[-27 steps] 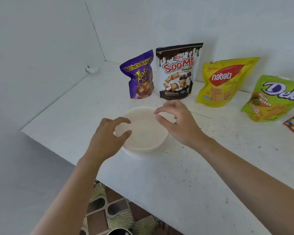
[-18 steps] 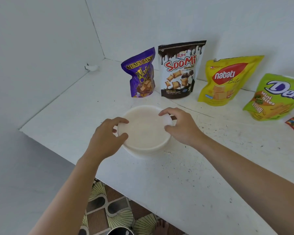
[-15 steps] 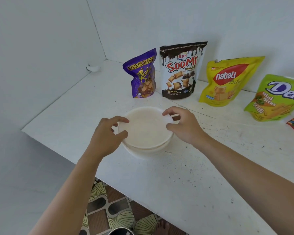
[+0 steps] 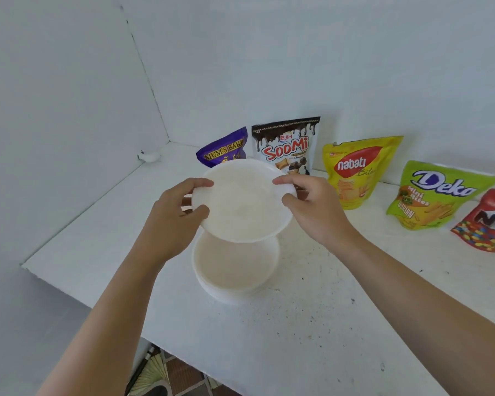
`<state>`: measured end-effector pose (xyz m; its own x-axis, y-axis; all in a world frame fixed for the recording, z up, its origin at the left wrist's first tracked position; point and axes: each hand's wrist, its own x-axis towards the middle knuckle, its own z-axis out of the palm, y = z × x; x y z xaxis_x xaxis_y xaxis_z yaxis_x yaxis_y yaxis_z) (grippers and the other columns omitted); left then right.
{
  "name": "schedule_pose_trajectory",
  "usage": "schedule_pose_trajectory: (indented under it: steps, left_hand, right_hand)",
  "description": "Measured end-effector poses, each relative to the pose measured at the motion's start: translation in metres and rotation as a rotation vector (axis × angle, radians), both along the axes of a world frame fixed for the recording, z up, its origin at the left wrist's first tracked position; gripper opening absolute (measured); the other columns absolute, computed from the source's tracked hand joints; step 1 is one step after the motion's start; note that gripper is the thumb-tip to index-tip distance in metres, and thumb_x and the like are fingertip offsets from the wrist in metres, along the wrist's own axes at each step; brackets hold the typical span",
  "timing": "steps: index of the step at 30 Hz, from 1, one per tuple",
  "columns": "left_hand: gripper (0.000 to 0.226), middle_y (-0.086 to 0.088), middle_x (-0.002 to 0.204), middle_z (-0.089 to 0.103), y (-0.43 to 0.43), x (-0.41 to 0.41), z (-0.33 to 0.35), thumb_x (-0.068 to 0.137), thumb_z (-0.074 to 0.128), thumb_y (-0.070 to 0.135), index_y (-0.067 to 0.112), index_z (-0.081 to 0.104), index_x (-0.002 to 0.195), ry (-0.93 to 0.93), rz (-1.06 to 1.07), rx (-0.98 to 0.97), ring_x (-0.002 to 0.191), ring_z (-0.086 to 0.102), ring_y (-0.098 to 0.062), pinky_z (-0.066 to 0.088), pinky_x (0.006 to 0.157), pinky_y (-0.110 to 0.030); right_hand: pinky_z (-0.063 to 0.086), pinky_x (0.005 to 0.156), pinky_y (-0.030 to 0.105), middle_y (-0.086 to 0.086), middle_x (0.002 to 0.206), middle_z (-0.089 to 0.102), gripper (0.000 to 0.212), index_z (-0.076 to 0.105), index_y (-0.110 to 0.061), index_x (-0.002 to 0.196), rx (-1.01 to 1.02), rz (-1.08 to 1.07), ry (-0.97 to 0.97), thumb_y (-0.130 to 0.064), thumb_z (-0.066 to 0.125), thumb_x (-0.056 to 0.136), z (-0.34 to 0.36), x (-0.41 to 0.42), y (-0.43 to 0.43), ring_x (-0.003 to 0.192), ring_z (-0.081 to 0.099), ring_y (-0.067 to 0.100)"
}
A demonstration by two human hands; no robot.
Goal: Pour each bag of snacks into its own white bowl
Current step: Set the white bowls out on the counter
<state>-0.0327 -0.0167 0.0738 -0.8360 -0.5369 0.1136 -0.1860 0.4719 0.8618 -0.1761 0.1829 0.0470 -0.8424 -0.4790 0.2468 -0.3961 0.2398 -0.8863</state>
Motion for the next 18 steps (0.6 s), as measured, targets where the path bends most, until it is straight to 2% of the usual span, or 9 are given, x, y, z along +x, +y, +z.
schedule_pose_trajectory:
  steps: [3, 5, 8, 10, 12, 14, 16, 18]
  left_hand:
    - [0.049, 0.010, 0.127, 0.063, 0.022, -0.025, 0.011, 0.090, 0.056, -0.002, 0.034, 0.066, 0.123, 0.074, -0.057, 0.041, 0.105, 0.065, -0.014, 0.049, 0.071, -0.020]
    - [0.051, 0.006, 0.128, 0.062, 0.043, -0.045, 0.012, 0.090, 0.056, -0.004, 0.031, 0.066, 0.125, 0.111, -0.106, 0.071, 0.106, 0.065, -0.017, 0.052, 0.071, -0.020]
    - [0.052, 0.004, 0.132, 0.059, 0.079, -0.075, 0.006, 0.090, 0.057, -0.007, 0.031, 0.066, 0.123, 0.122, -0.172, 0.141, 0.111, 0.063, -0.021, 0.058, 0.077, -0.028]
    - [0.053, 0.006, 0.134, 0.057, 0.105, -0.094, -0.004, 0.091, 0.055, -0.008, 0.033, 0.066, 0.123, 0.099, -0.217, 0.177, 0.111, 0.062, -0.021, 0.061, 0.084, -0.036]
    - [0.054, 0.008, 0.133, 0.055, 0.131, -0.111, -0.021, 0.090, 0.054, -0.007, 0.034, 0.065, 0.123, 0.073, -0.258, 0.180, 0.110, 0.061, -0.023, 0.060, 0.088, -0.039]
    - [0.052, 0.007, 0.133, 0.055, 0.155, -0.124, -0.040, 0.091, 0.053, -0.005, 0.036, 0.064, 0.121, 0.026, -0.297, 0.192, 0.111, 0.060, -0.024, 0.057, 0.085, -0.034]
    - [0.051, 0.005, 0.132, 0.056, 0.174, -0.135, -0.062, 0.091, 0.053, -0.005, 0.035, 0.063, 0.121, -0.041, -0.328, 0.215, 0.109, 0.060, -0.026, 0.055, 0.082, -0.032]
    - [0.052, 0.003, 0.130, 0.057, 0.188, -0.144, -0.086, 0.088, 0.053, -0.007, 0.033, 0.065, 0.120, -0.118, -0.333, 0.247, 0.105, 0.062, -0.028, 0.055, 0.077, -0.033]
  right_hand:
    - [0.049, 0.061, 0.030, -0.005, 0.104, 0.075, 0.037, 0.075, -0.019, 0.115, -0.037, -0.071, 0.028, -0.003, 0.060, 0.085, 0.015, -0.009, 0.029, 0.080, 0.069, 0.028]
    - [0.049, 0.066, 0.023, -0.009, 0.109, 0.073, 0.037, 0.075, -0.018, 0.115, -0.061, -0.137, 0.025, -0.002, 0.060, 0.085, 0.019, -0.016, 0.053, 0.084, 0.070, 0.019]
    - [0.048, 0.061, 0.015, -0.008, 0.108, 0.072, 0.036, 0.076, -0.017, 0.112, -0.088, -0.248, 0.002, 0.001, 0.060, 0.086, 0.016, -0.025, 0.095, 0.081, 0.069, 0.015]
    - [0.047, 0.059, 0.012, -0.008, 0.106, 0.071, 0.034, 0.076, -0.017, 0.109, -0.088, -0.321, -0.011, 0.001, 0.060, 0.085, 0.008, -0.029, 0.122, 0.077, 0.068, 0.013]
    - [0.048, 0.062, 0.013, -0.007, 0.111, 0.069, 0.033, 0.076, -0.018, 0.106, -0.066, -0.373, -0.018, 0.002, 0.060, 0.085, -0.006, -0.033, 0.149, 0.084, 0.068, 0.014]
    - [0.049, 0.059, 0.014, -0.004, 0.115, 0.068, 0.031, 0.076, -0.017, 0.105, -0.027, -0.416, -0.047, 0.001, 0.060, 0.085, -0.024, -0.038, 0.173, 0.090, 0.067, 0.020]
    - [0.046, 0.052, 0.013, -0.002, 0.116, 0.069, 0.030, 0.075, -0.020, 0.100, 0.023, -0.450, -0.094, 0.002, 0.062, 0.084, -0.046, -0.043, 0.196, 0.085, 0.068, 0.024]
    - [0.046, 0.051, 0.012, 0.002, 0.115, 0.072, 0.031, 0.075, -0.022, 0.097, 0.067, -0.467, -0.146, 0.003, 0.064, 0.083, -0.068, -0.046, 0.213, 0.078, 0.069, 0.022]
